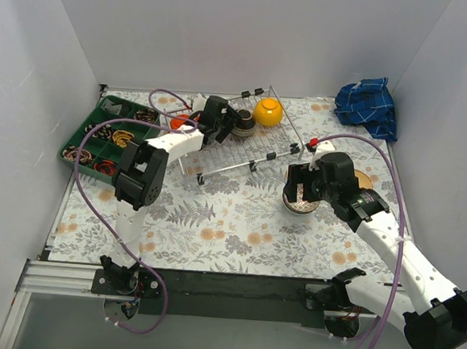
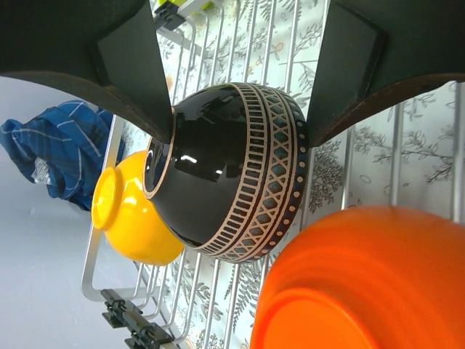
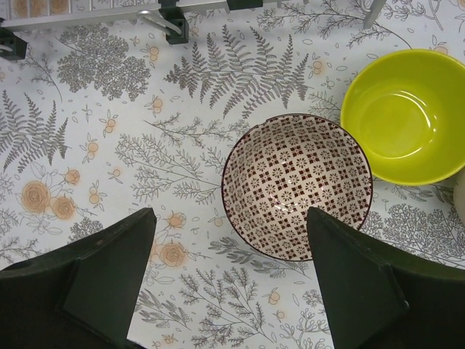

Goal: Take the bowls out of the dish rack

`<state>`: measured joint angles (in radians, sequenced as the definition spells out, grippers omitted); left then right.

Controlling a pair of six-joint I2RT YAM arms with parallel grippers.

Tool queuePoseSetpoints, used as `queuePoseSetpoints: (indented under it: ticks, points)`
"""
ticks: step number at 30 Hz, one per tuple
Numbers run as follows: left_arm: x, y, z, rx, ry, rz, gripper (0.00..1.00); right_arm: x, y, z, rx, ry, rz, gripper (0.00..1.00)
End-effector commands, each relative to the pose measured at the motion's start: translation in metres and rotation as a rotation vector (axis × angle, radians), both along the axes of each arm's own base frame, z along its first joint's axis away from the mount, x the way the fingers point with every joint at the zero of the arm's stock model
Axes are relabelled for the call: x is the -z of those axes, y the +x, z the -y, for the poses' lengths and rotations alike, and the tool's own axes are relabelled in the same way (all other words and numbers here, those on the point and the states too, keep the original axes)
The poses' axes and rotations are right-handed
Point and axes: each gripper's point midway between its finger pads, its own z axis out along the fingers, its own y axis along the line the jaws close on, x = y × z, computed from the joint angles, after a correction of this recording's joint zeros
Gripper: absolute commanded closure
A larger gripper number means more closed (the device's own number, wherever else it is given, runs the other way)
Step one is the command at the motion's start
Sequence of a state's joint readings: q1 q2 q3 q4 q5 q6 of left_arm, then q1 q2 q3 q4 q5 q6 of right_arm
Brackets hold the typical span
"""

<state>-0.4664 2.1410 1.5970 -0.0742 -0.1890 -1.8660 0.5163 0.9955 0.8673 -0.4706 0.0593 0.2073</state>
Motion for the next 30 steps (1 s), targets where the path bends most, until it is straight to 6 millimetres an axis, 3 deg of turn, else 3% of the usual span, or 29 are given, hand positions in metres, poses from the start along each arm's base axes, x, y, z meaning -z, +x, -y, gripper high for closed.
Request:
queuePoseSetpoints:
  ticks: [1, 13, 21, 22, 30]
  points:
    - [-0.049, -0.014, -0.013, -0.001, 0.049, 0.073, 0.57, -0.010, 0.000, -0.003, -0.005, 0.043, 0.029, 0.08]
    - [-0.092, -0.036, -0.033, 0.074, 0.218, 0.196, 0.88, -0.012, -0.003, -0.008, -0.019, 0.072, 0.019, 0.09]
    - [-0.127, -0.048, -0.044, 0.209, 0.430, 0.325, 0.93, -0.018, -0.005, -0.015, -0.049, 0.102, 0.011, 0.09]
    - [-0.140, -0.050, -0.046, 0.227, 0.457, 0.367, 0.93, -0.019, -0.005, -0.016, -0.051, 0.105, 0.009, 0.09]
    - [-0.157, -0.078, -0.058, 0.456, 0.790, 0.535, 0.93, -0.029, -0.006, -0.023, -0.066, 0.134, -0.007, 0.08]
